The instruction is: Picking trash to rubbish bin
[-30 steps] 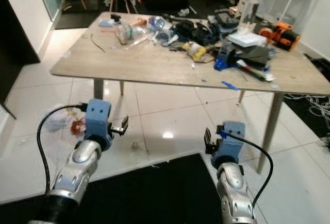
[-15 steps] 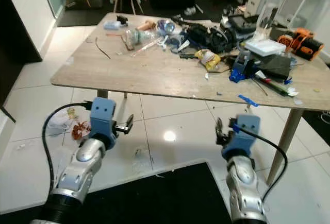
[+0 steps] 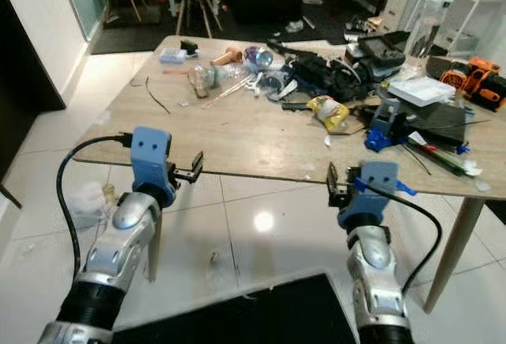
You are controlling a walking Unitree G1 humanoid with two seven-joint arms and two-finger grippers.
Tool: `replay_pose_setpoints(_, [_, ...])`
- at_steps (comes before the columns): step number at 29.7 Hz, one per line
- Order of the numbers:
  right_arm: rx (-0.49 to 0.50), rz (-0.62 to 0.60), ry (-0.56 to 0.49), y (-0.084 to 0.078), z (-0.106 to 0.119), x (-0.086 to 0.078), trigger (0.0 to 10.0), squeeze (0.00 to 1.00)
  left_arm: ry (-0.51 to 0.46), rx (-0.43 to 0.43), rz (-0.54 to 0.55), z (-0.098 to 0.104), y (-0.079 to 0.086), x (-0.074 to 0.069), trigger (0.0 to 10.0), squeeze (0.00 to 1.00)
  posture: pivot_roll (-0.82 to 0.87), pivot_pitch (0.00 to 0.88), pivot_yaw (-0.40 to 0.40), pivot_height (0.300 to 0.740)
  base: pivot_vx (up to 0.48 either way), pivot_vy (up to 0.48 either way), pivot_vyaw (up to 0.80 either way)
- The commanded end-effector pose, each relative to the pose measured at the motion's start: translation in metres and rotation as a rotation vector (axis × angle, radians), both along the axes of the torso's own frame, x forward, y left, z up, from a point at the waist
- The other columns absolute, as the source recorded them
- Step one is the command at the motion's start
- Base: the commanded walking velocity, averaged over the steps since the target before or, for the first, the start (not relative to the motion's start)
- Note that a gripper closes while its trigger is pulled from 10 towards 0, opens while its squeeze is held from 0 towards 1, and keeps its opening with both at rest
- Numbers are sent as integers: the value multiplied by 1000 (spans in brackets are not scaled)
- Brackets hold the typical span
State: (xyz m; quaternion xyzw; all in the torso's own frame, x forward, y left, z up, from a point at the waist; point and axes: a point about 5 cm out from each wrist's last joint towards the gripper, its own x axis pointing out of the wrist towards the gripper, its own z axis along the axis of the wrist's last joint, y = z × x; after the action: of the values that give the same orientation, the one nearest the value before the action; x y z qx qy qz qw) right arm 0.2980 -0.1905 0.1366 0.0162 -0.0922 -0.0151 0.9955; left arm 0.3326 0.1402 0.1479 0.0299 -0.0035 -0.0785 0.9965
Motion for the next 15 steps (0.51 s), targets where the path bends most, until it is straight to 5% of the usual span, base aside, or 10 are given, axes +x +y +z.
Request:
replay_pose_setpoints(1, [-11,-20,9,-5,-2,-1,10000,0,21,-3,-7,-4,-1,-1,10000,0,-103,79,-5,740,356,0,0])
replay_pose_setpoints(15, [-9,-6,47,0,-12,-5,10000,0,39,-11,3,-9,1,-5,10000,0,-106,67,-10,740,354,0,0])
